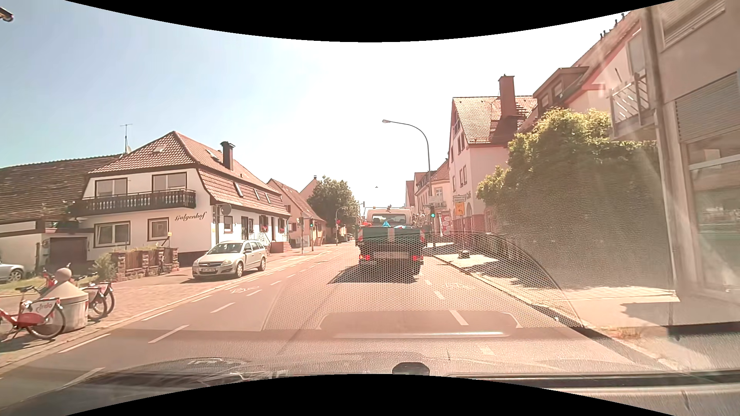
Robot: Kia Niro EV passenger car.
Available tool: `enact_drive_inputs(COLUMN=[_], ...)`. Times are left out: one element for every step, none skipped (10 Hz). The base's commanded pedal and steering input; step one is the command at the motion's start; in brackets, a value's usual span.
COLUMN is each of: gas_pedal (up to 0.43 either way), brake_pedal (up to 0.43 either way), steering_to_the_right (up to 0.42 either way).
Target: Follow the waypoints while adhering to traffic rules and regulations
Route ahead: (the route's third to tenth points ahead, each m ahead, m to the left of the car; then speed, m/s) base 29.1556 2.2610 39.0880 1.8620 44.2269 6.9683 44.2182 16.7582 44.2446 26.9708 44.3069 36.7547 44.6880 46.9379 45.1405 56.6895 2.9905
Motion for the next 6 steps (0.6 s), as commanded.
enact_drive_inputs(gas_pedal=[0.197,0.197,0.197,0.189,0.177,0.169], brake_pedal=[0.000,0.000,0.000,0.000,0.000,0.000], steering_to_the_right=[0.005,0.005,0.005,0.005,0.005,0.005])
